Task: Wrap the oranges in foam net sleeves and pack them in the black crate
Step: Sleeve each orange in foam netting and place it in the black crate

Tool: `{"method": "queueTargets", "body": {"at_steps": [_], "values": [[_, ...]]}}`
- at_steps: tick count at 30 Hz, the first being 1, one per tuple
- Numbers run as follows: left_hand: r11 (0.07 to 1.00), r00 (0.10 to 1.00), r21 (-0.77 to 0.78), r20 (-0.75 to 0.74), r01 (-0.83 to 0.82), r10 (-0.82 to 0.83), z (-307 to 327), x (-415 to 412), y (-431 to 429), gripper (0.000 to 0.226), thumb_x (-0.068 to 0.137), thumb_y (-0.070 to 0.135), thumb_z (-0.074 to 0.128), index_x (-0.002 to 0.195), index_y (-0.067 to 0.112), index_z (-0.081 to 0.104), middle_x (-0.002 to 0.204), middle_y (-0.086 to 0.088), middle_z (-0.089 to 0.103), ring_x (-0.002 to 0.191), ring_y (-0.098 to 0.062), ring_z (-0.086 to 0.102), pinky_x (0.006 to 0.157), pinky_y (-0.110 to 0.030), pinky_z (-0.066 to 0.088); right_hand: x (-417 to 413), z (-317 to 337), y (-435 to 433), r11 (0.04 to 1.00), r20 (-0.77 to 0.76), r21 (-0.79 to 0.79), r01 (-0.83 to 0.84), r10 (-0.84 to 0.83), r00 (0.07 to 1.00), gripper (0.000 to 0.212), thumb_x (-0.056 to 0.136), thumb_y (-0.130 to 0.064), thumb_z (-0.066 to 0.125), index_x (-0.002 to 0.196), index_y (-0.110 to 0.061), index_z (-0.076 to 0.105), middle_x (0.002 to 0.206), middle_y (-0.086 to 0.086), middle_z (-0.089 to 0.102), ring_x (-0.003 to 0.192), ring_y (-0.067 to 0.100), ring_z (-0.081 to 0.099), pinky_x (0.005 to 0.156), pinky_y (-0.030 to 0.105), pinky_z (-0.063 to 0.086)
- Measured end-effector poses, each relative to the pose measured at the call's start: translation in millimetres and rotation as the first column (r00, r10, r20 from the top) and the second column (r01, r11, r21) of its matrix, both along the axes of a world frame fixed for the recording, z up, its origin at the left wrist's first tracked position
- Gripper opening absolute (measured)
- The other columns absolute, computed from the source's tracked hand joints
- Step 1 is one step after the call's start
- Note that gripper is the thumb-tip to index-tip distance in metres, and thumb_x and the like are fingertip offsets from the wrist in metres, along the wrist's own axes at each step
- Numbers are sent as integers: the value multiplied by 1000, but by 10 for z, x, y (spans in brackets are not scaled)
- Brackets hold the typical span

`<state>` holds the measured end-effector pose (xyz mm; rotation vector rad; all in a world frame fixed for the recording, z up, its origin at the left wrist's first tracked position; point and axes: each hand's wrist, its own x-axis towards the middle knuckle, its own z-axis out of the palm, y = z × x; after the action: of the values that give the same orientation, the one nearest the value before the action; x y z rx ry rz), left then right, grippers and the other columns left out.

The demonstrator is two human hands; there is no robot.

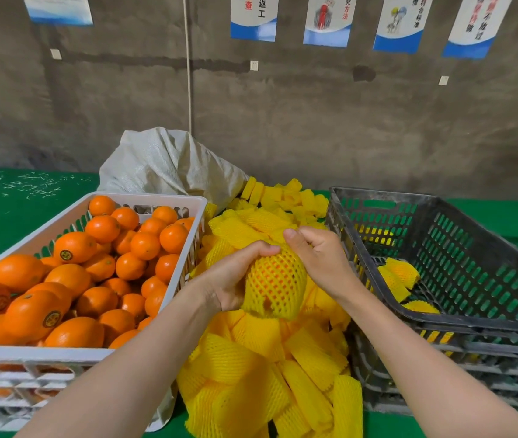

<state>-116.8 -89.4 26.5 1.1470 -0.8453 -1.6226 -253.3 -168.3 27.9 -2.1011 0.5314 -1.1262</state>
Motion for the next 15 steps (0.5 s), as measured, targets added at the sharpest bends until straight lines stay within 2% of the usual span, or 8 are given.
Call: {"method": "queueTargets", "body": {"at_steps": [3,4,6,8,9,11,13,15], "values": [[991,988,-5,78,-131,131,-30,-91,-44,31,79,42,60,97,17,65,75,-3,74,67,-17,71,60,-28,52,6,-137,22,985,60,28,170,-171,983,33,87,-42,48,67,-15,45,64,-6,41,64,8,40,60,24,32],[985,980,-11,102,-173,173,-44,-118,-60,28,84,43,58,96,18,65,72,-1,74,65,-16,70,58,-27,52,11,-177,33,978,52,100,181,-187,981,29,90,-40,47,75,-14,49,70,-7,46,69,7,44,64,21,35],[963,955,-19,124,-270,270,-56,-154,-84,25,87,44,58,91,20,64,69,0,73,66,-15,69,58,-27,51,29,-244,55,941,-18,284,182,-185,983,29,95,-38,41,96,-13,54,86,-5,52,84,8,50,77,29,40],[938,930,-36,118,-346,347,-61,-177,-110,25,87,44,61,94,20,63,87,-4,73,82,-20,67,72,-34,52,44,-305,109,870,-47,485,90,-77,996,39,95,-47,33,113,-18,53,98,-4,50,96,6,52,91,36,42],[927,920,-44,114,-372,374,-56,-193,-120,29,87,44,61,101,19,63,98,-7,71,92,-23,65,81,-39,52,48,-329,137,839,-45,543,43,-22,999,42,92,-53,32,115,-24,52,100,-7,49,97,0,51,91,32,42],[908,902,-57,106,-416,419,-64,-220,-147,38,87,46,61,114,19,61,110,-8,67,102,-27,62,92,-45,50,56,-371,165,833,-41,553,-20,51,998,27,86,-57,35,107,-42,43,99,-24,45,90,-15,48,80,13,43],[884,879,-73,102,-461,467,-55,-229,-170,35,87,47,61,111,21,61,102,-5,67,94,-24,63,80,-40,53,64,-341,198,841,-15,538,-62,83,996,14,90,-49,41,103,-48,36,99,-37,39,85,-27,47,70,1,40],[869,863,-98,102,-486,494,-37,-223,-204,31,87,49,60,104,23,62,94,-1,67,86,-20,63,67,-32,52,48,-327,196,853,9,515,-87,96,995,29,84,-50,49,111,-45,40,109,-31,47,96,-22,50,77,3,41]]}}
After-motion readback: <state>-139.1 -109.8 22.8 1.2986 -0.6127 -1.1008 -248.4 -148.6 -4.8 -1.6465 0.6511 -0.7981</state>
